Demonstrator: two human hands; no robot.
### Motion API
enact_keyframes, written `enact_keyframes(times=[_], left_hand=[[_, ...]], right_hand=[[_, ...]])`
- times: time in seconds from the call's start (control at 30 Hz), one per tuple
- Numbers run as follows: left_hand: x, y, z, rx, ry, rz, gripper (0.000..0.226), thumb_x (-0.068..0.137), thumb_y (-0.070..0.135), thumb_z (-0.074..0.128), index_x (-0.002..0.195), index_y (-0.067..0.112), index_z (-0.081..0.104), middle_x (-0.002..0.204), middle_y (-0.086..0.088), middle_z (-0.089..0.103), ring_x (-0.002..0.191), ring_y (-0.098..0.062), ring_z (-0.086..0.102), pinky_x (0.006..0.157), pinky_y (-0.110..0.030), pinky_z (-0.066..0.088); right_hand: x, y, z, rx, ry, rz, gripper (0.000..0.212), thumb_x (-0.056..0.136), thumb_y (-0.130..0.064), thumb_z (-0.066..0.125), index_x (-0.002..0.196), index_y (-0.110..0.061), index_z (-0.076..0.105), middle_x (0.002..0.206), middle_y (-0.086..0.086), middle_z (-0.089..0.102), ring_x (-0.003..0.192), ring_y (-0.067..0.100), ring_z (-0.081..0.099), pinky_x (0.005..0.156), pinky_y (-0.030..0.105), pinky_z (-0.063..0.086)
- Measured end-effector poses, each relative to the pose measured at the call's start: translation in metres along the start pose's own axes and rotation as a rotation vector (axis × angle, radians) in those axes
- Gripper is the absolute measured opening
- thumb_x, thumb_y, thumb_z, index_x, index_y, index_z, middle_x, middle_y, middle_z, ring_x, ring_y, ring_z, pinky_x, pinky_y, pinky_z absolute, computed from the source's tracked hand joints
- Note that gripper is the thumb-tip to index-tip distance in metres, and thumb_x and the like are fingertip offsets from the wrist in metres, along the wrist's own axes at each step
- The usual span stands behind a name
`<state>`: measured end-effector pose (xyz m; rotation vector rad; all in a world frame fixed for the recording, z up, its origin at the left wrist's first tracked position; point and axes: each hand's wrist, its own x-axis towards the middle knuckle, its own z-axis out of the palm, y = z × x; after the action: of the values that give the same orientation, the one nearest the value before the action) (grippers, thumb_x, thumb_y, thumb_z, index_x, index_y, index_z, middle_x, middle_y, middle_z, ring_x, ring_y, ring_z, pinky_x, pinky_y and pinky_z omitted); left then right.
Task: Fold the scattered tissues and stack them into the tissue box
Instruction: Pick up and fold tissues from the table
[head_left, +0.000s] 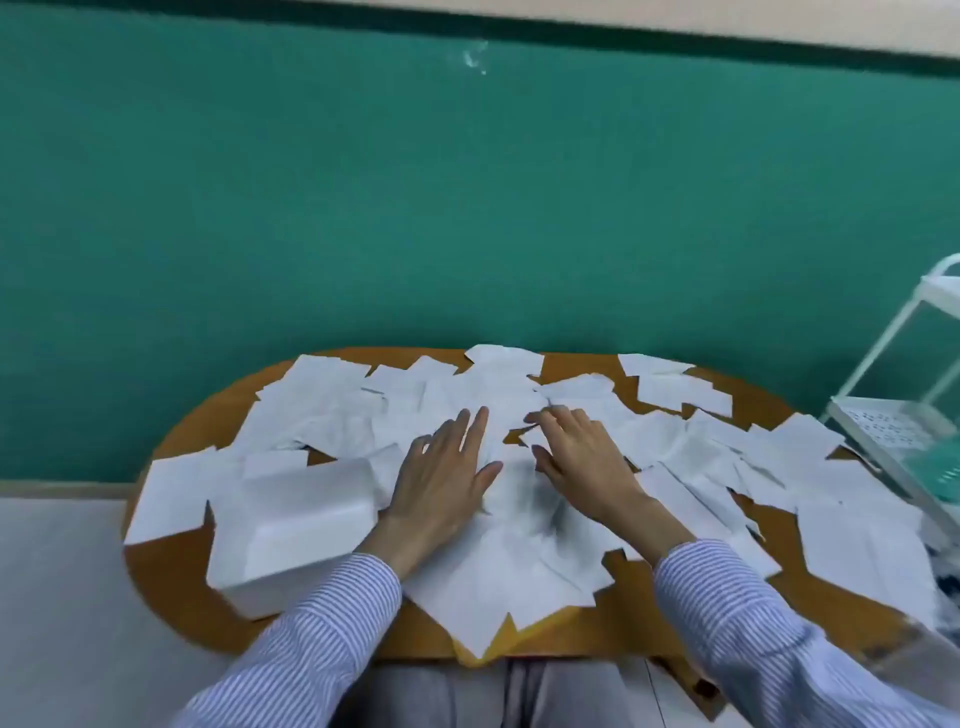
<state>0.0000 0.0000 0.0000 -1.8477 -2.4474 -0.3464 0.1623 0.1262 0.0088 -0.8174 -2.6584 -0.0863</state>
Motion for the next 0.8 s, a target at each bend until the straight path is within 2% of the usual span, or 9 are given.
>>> enact_keyframes(times=[0.1,0.2,0.4,0.47,0.53,0.63,0.73,0.8], left_hand=[[-0.036,0.003,-0.004,-0.033,-0.044,-0.014,0.068,0.105,0.054,0.024,0.16,0.023,-0.001,0.168,-0.002,0.007,0.154,-0.022,0.014,0.122,-0.039,0.016],[-0.064,0.006,0.005,-0.076,-0.085,-0.019,0.069,0.105,0.054,0.03,0.16,0.024,0.003,0.168,-0.001,0.012,0.153,-0.021,0.017,0.121,-0.039,0.021],[-0.091,0.01,0.034,-0.118,-0.211,-0.001,0.071,0.103,0.053,0.037,0.16,0.021,0.009,0.166,-0.001,0.02,0.148,-0.022,0.031,0.116,-0.038,0.031],[-0.093,0.008,0.048,-0.117,-0.263,0.027,0.071,0.103,0.054,0.035,0.16,0.021,0.009,0.167,-0.001,0.017,0.149,-0.021,0.027,0.117,-0.038,0.029],[-0.094,0.004,0.064,-0.116,-0.332,0.056,0.07,0.104,0.055,0.034,0.161,0.024,0.008,0.168,0.001,0.009,0.153,-0.018,0.015,0.121,-0.038,0.021],[-0.085,-0.004,0.079,-0.112,-0.388,0.175,0.069,0.104,0.057,0.032,0.161,0.029,0.006,0.168,0.008,-0.006,0.154,-0.011,-0.003,0.126,-0.037,0.006],[-0.072,-0.01,0.084,-0.158,-0.427,0.302,0.067,0.104,0.054,0.035,0.16,0.032,0.007,0.166,0.013,-0.009,0.153,-0.005,-0.008,0.124,-0.029,-0.002],[-0.068,-0.011,0.085,-0.18,-0.41,0.346,0.066,0.104,0.053,0.038,0.16,0.032,0.012,0.166,0.014,-0.006,0.152,-0.003,-0.008,0.123,-0.025,-0.003]], right_hand=[[-0.034,-0.01,-0.007,0.034,-0.019,-0.036,0.035,0.1,-0.027,0.051,0.134,-0.02,0.049,0.136,0.005,0.052,0.116,0.027,0.053,0.091,0.037,0.046],[-0.063,-0.016,-0.005,0.07,-0.125,-0.079,0.036,0.1,-0.027,0.051,0.135,-0.022,0.048,0.139,0.003,0.051,0.119,0.026,0.052,0.091,0.038,0.048],[-0.097,-0.018,0.019,0.175,-0.253,-0.12,0.042,0.102,-0.026,0.047,0.143,-0.033,0.044,0.149,-0.007,0.047,0.134,0.016,0.045,0.105,0.031,0.041],[-0.102,-0.018,0.031,0.181,-0.275,-0.166,0.045,0.103,-0.026,0.043,0.147,-0.035,0.04,0.153,-0.008,0.041,0.139,0.014,0.038,0.109,0.03,0.037],[-0.107,-0.016,0.043,0.173,-0.304,-0.19,0.044,0.104,-0.029,0.039,0.148,-0.035,0.039,0.156,-0.007,0.036,0.141,0.015,0.036,0.11,0.031,0.035],[-0.118,-0.003,0.055,0.147,-0.317,-0.217,0.038,0.104,-0.032,0.037,0.14,-0.03,0.051,0.148,-0.002,0.046,0.128,0.021,0.047,0.101,0.034,0.042],[-0.125,0.012,0.058,0.167,-0.271,-0.234,0.034,0.102,-0.036,0.04,0.125,-0.029,0.064,0.124,-0.005,0.058,0.106,0.017,0.056,0.086,0.028,0.046],[-0.127,0.019,0.059,0.172,-0.24,-0.26,0.032,0.101,-0.039,0.041,0.117,-0.031,0.067,0.114,-0.008,0.06,0.095,0.013,0.056,0.078,0.027,0.046]])
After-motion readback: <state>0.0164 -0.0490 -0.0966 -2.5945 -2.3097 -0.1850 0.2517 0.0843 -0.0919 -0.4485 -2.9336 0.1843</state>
